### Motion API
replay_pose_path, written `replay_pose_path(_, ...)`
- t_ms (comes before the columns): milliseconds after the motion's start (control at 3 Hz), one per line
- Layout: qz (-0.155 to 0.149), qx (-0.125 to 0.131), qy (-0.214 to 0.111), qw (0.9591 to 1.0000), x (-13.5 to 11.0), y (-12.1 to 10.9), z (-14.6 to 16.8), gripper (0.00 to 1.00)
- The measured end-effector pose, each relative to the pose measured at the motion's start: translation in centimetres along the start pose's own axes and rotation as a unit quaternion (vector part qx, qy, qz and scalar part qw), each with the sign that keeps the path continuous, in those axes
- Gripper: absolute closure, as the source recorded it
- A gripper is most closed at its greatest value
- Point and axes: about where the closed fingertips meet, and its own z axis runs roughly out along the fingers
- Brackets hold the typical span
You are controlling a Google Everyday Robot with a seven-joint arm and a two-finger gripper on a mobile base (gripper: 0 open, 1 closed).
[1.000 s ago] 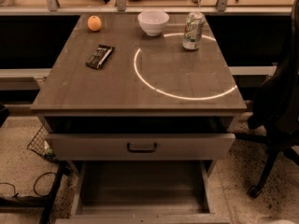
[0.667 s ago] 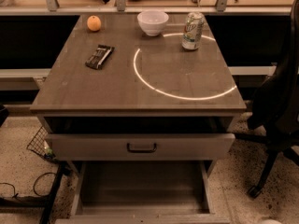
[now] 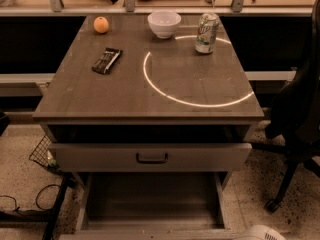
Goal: Close middle drawer
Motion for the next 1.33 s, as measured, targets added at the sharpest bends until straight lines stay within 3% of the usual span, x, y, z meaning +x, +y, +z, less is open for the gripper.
replay_pose_path(667, -0.014, -0.003, 0.003, 0.9999, -0.6, 0.0, 0.4, 1.0)
replay_pose_path(1333, -0.073, -0.055, 0.021, 0.9956, -3.4, 1.9, 5.4, 1.0)
